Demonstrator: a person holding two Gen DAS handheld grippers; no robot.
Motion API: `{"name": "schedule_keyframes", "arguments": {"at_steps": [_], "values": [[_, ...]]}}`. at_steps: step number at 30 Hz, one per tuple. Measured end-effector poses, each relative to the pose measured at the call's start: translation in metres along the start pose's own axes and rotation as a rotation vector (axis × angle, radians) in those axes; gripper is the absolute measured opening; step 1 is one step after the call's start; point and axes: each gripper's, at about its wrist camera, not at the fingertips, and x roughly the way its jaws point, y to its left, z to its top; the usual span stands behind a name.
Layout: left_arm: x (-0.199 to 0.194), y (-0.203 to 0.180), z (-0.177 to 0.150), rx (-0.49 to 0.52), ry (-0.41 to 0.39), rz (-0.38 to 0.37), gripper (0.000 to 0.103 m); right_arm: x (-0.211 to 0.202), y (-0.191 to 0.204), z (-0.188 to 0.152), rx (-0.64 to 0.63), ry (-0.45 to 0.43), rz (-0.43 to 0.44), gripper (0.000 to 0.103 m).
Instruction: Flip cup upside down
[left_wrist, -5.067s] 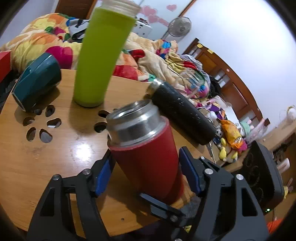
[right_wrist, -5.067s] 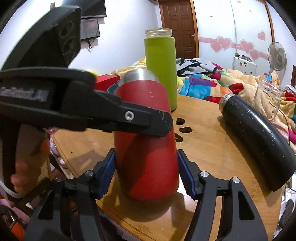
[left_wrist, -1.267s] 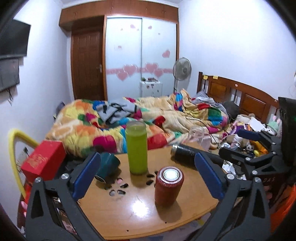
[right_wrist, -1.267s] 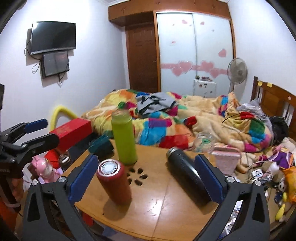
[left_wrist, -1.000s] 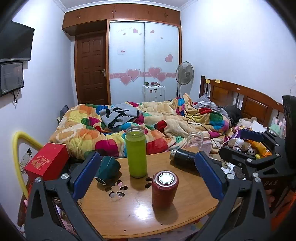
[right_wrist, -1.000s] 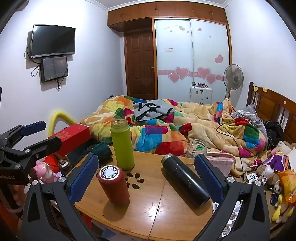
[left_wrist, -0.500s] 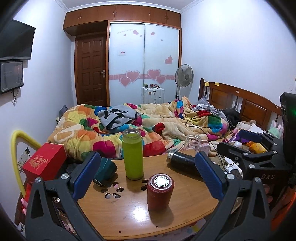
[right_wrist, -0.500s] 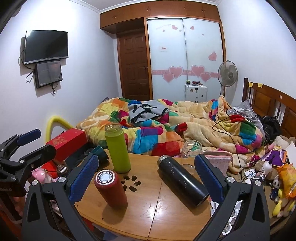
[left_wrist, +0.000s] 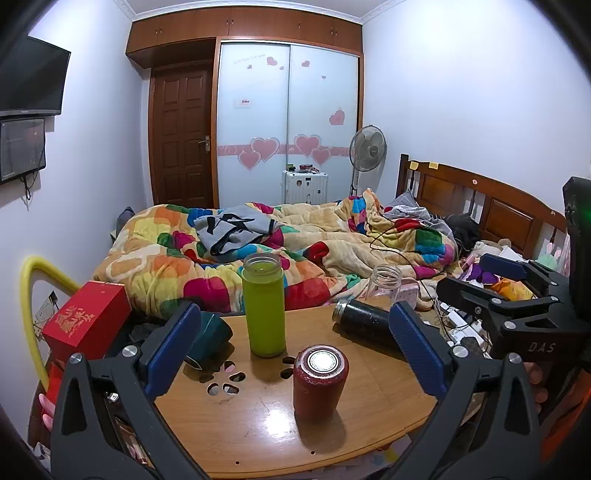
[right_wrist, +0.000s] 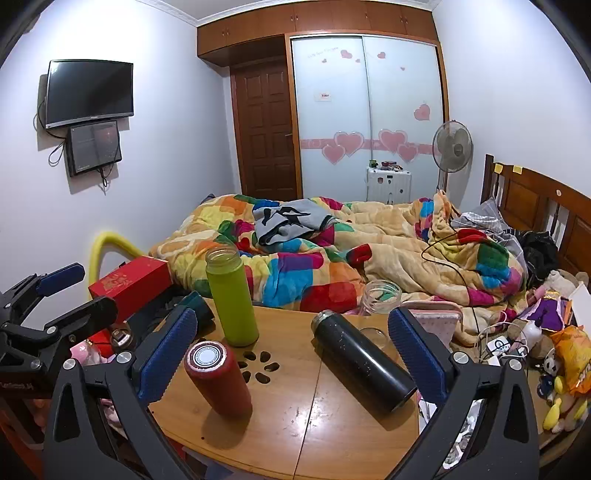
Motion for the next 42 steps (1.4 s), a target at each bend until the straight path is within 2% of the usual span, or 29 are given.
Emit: {"name": "schedule_keyframes", "arguments": {"at_steps": [42], "values": [[-0.016, -0.006, 0.014, -0.015, -0.039, -0.006, 0.103, -0.018, 0.015, 0.008, -0.032, -0.048, 0.013, 0.103]]}}
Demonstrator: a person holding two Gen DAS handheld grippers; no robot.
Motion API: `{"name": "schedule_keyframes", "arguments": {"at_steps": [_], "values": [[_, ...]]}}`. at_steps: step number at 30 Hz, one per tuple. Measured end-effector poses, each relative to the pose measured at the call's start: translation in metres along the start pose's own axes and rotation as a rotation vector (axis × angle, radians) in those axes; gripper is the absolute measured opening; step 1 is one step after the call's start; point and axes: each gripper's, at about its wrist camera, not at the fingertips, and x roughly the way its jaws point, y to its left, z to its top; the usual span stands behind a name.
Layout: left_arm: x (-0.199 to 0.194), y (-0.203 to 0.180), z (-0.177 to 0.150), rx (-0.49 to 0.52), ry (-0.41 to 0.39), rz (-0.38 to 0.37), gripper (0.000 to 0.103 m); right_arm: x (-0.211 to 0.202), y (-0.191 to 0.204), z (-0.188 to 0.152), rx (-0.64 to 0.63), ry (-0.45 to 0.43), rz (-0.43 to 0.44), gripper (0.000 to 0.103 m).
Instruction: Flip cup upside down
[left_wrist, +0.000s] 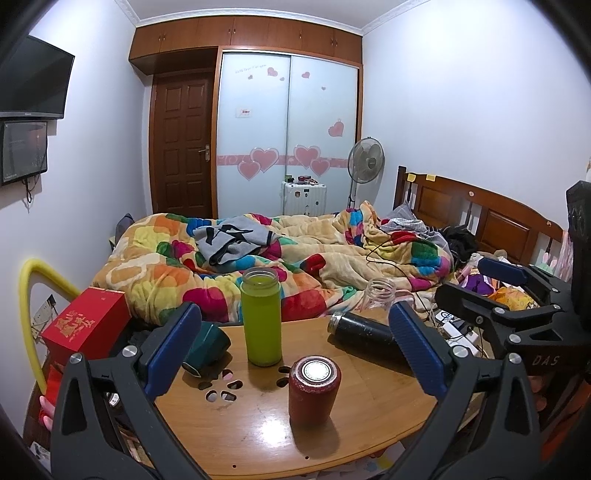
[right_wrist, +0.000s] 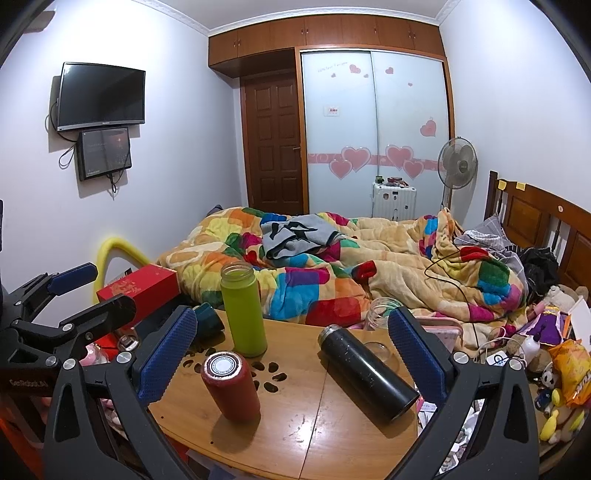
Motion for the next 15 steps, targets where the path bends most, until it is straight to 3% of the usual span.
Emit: {"name": "schedule_keyframes", "arguments": {"at_steps": [15], "values": [[0.0033, 0.0017, -0.0042, -0.019, 0.018, -0.037, 0.103, -0.0012, 0.0002, 0.0020, 0.003, 0.003, 0.001, 0.103]]}}
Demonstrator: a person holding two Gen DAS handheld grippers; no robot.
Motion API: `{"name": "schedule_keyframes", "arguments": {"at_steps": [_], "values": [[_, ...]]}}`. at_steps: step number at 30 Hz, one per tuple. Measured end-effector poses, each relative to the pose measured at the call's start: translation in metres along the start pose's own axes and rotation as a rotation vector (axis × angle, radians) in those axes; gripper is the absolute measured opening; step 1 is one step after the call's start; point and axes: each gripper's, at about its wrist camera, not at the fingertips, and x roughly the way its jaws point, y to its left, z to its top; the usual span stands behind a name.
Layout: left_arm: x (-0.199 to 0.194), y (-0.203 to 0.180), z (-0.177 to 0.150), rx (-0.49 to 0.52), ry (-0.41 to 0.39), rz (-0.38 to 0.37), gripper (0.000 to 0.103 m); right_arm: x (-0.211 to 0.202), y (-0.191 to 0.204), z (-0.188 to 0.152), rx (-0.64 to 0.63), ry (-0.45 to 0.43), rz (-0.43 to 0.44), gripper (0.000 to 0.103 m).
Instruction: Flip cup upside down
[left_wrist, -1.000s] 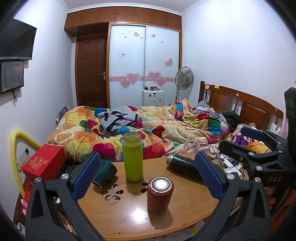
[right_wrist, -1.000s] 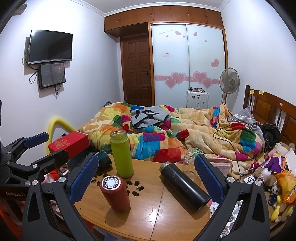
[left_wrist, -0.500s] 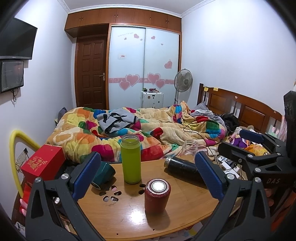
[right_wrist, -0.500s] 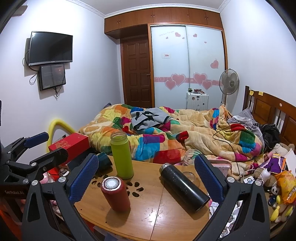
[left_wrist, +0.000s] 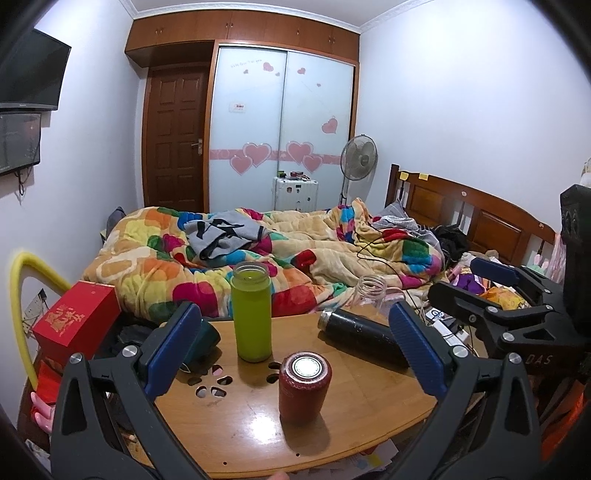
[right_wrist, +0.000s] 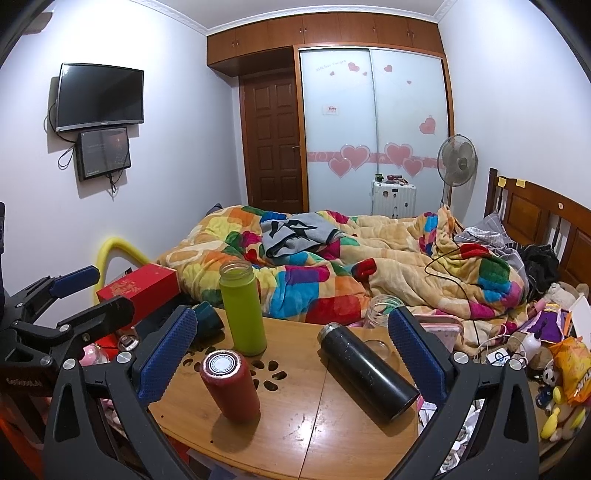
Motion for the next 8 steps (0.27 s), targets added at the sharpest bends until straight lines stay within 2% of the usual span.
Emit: {"name": "schedule_keyframes", "arguments": {"at_steps": [8], "values": [[0.0001, 0.0011, 0.0005, -0.010, -0.003, -0.009, 0.103, 0.0001, -0.0008, -0.0001, 0.002, 0.000, -0.003, 0.103]]}}
